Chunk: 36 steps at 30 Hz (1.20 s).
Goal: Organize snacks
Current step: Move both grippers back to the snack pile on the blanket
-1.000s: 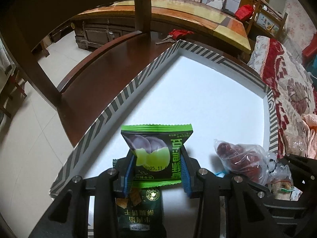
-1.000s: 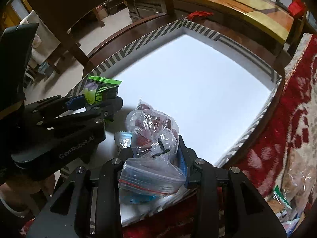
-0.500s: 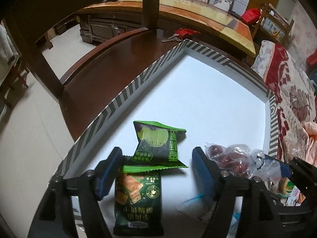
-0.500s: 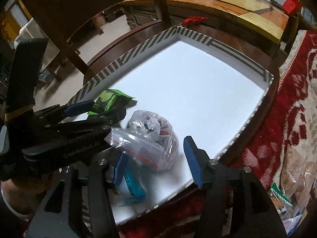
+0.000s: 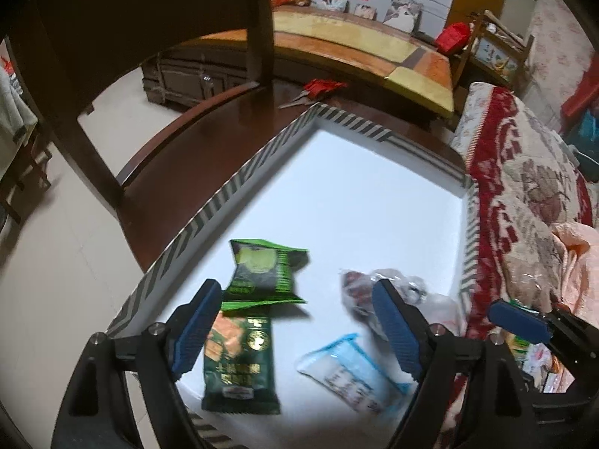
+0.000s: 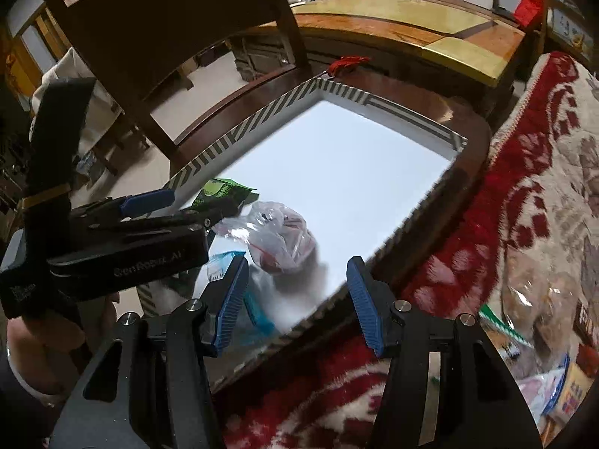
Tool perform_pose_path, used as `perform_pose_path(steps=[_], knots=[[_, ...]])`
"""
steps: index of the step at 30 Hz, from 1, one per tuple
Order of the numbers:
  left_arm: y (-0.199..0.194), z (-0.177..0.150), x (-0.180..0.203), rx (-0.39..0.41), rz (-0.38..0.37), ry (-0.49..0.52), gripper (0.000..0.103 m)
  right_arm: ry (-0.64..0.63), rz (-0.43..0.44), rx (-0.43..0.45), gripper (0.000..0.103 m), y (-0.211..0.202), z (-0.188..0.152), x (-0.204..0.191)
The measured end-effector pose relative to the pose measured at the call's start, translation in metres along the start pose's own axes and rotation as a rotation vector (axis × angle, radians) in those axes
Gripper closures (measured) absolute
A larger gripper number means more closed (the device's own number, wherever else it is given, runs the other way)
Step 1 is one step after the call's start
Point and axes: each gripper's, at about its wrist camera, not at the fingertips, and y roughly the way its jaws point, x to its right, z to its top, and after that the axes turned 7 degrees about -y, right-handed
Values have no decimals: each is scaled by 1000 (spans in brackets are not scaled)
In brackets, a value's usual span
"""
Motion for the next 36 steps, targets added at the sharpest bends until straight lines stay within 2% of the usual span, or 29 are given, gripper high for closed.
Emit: perform_pose_path(steps=[12, 21, 29, 36], knots=[[-19, -24, 58, -4, -75, 102, 17, 131, -52, 57, 48, -51, -50, 42], [-28, -45, 97, -30, -127, 170, 17, 216, -109, 62, 48, -82, -92, 77], [-33, -59, 129, -40, -150, 235, 17, 303, -161, 75, 48, -108, -135, 110], [-26, -73, 156, -80, -164, 281, 17, 352, -191, 72, 48, -124, -166, 127]])
